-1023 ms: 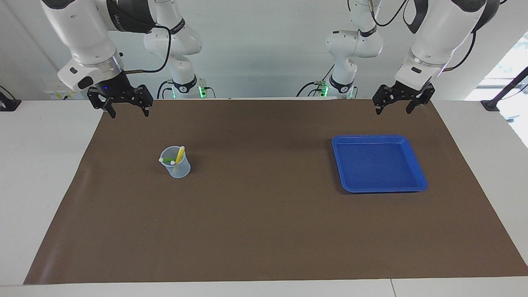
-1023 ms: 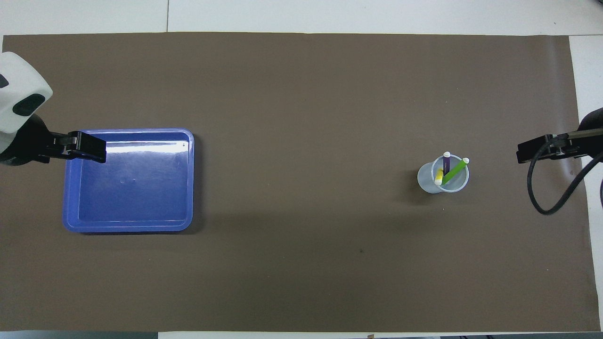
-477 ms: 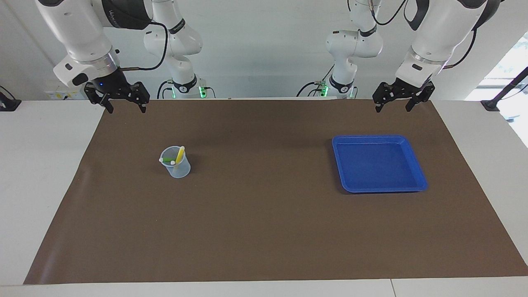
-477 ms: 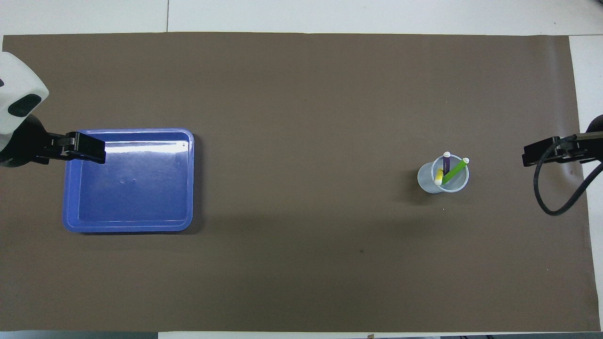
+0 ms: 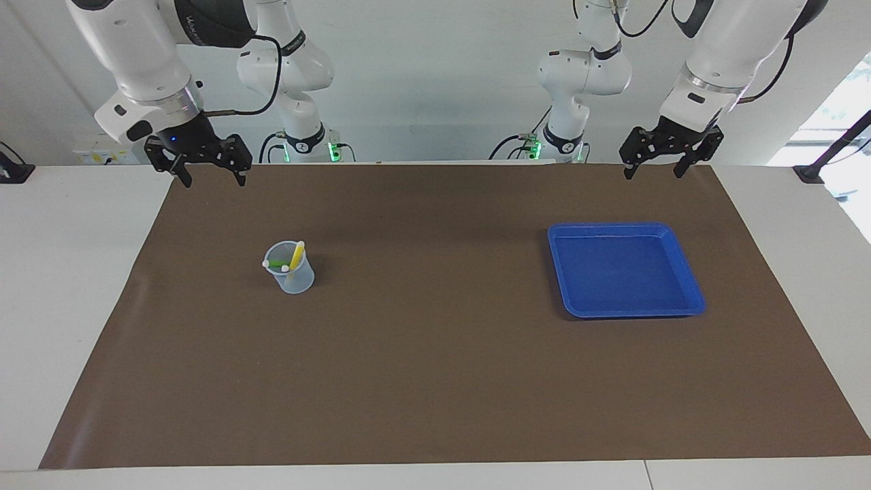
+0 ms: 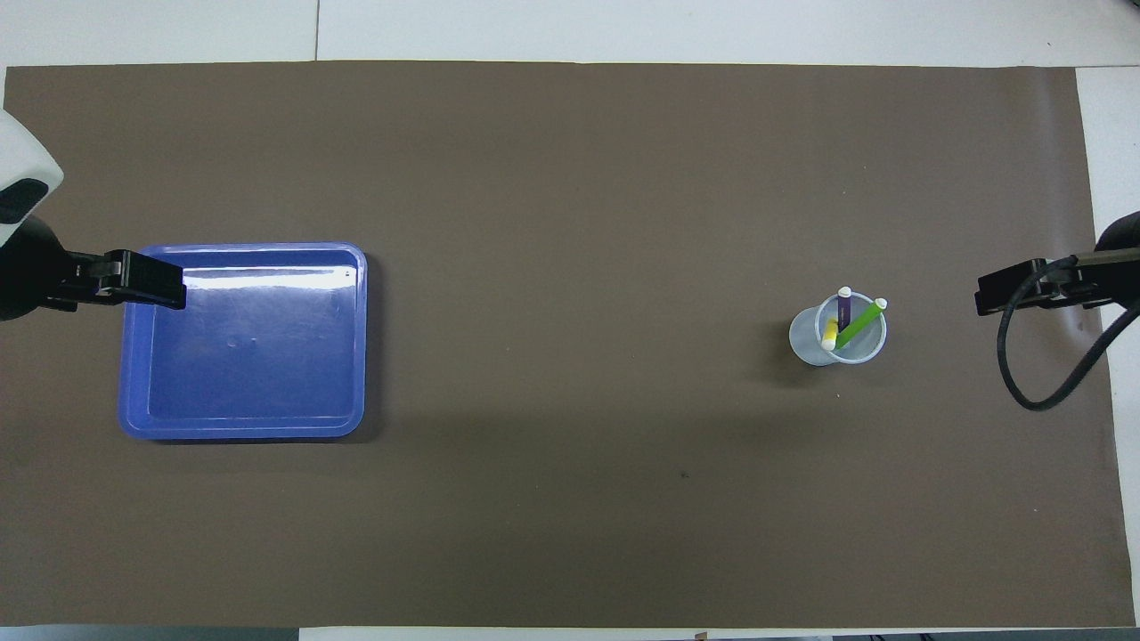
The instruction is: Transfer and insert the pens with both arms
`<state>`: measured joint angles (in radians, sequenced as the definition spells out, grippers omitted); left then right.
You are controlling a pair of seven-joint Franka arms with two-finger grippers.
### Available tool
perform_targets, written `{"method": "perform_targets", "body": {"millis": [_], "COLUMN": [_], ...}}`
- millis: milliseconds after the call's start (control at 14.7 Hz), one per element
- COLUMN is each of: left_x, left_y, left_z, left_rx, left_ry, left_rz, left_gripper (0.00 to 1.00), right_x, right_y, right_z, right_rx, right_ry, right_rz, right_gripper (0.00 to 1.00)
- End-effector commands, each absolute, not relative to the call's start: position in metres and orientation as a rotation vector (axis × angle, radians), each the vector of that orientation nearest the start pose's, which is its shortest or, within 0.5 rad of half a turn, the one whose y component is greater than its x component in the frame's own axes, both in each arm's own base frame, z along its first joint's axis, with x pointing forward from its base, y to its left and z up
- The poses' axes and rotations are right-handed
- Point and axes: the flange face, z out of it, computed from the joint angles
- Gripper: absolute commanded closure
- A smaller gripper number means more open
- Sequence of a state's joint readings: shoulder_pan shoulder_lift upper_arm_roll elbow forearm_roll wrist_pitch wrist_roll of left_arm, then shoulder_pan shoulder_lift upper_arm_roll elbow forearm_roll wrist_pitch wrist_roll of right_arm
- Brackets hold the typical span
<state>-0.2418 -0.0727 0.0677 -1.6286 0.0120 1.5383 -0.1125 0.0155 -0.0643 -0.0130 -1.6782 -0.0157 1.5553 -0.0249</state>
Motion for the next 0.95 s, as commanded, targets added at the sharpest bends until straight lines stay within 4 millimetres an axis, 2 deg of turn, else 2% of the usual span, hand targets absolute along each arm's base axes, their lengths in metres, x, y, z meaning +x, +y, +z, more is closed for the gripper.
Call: {"method": "perform_targets", "body": {"millis": [0, 614, 886], "left_x": [0.517, 0.508, 0.507], "left_y": [-0.085, -0.082, -0.082], "left_z": [0.636, 0.625, 0.627], "left_rx": [-3.143, -3.141, -3.142], "left_ry": [0.097, 0.092, 0.095], "left_rz": [0.037, 0.078, 0.069], "left_gripper": [0.0, 0.0, 0.0], "right_x": [0.529, 0.528, 0.527], "right_y": [0.002, 0.0, 0.001], "right_z": [0.612, 0.61, 0.608], "right_rx": [-3.123, -3.137, -3.137], "right_ry": [0.01, 0.01, 0.014], "right_rz": [0.086, 0.079, 0.087], "right_gripper": [0.0, 0.0, 0.0]}}
